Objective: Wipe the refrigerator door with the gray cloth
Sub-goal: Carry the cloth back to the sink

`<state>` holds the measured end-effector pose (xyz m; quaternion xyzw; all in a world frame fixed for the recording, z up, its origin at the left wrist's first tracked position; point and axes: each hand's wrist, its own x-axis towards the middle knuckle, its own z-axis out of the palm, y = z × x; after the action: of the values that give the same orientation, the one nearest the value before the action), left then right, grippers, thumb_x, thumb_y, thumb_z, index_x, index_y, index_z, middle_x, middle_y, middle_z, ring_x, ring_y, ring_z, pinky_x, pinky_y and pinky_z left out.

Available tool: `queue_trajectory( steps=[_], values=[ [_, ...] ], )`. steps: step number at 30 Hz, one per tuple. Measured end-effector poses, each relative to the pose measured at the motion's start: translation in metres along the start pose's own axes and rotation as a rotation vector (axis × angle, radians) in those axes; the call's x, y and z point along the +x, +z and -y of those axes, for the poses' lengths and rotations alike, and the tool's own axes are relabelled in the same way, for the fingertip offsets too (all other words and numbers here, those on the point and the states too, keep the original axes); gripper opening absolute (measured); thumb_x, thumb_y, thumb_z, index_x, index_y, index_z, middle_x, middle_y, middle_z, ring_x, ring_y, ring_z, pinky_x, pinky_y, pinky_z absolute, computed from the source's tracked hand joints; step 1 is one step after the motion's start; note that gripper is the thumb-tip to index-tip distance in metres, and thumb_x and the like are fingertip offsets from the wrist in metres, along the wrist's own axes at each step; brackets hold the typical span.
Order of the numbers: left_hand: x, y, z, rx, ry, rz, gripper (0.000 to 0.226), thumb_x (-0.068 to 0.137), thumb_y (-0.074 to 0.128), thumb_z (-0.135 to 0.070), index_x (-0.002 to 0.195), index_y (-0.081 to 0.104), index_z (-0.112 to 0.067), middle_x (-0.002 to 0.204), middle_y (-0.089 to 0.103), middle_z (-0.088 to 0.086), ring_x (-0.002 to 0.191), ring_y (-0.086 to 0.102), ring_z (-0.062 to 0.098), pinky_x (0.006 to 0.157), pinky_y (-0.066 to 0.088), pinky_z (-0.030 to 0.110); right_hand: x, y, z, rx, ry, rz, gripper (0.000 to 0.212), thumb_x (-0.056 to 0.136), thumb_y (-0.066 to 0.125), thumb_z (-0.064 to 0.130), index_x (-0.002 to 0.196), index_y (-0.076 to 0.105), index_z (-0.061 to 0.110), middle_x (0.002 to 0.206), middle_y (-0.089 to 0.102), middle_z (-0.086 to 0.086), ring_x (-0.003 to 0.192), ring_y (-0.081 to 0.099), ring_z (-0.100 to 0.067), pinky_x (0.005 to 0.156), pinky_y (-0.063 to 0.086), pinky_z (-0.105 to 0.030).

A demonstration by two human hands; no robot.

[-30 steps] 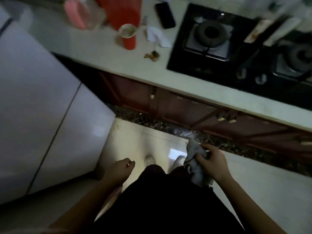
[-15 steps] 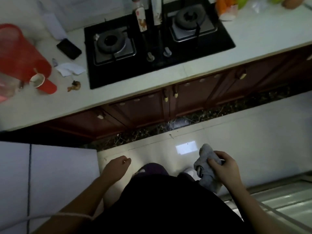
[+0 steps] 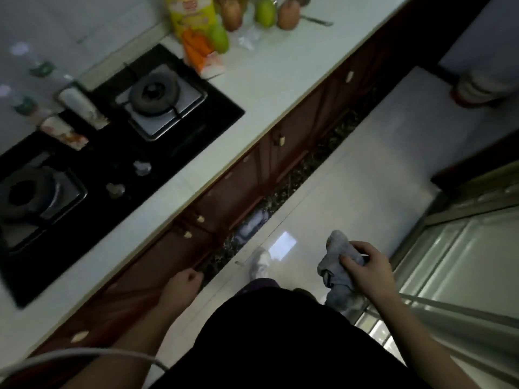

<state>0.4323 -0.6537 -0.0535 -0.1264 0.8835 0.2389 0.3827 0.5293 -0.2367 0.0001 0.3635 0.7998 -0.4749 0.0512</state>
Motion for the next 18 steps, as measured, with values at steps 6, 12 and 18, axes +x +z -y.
queue_trajectory(
  steps=[6,12,18],
  values=[
    [0.078,-0.007,-0.185,0.317,0.278,0.298,0.028,0.099,0.050,-0.040,0.098,0.064,-0.015,0.095,0.067,0.005,0.092,0.064,0.020,0.081,0.048,0.035,0.019,-0.043,0.002,0.098,0.131,-0.270,0.024,0.083,0.079,0.013,0.104,0.072,0.023,0.091,0.071,0.008,0.081,0.065,-0.007,0.076,0.047,-0.026],
    [0.104,0.010,-0.331,0.434,0.533,0.278,0.035,0.098,0.048,-0.049,0.090,0.064,-0.019,0.087,0.070,-0.001,0.087,0.065,0.016,0.084,0.051,0.037,0.050,-0.087,-0.029,0.210,0.297,-0.418,0.028,0.084,0.079,0.011,0.109,0.070,0.020,0.096,0.071,0.002,0.088,0.066,-0.020,0.086,0.054,-0.037],
    [0.131,0.026,-0.408,0.491,0.493,0.222,0.042,0.096,0.046,-0.057,0.091,0.064,-0.020,0.087,0.070,-0.001,0.085,0.065,0.016,0.084,0.053,0.039,0.131,-0.134,-0.048,0.193,0.366,-0.380,0.033,0.085,0.080,0.017,0.117,0.070,0.015,0.099,0.068,0.000,0.095,0.067,-0.025,0.083,0.051,-0.035]
  ],
)
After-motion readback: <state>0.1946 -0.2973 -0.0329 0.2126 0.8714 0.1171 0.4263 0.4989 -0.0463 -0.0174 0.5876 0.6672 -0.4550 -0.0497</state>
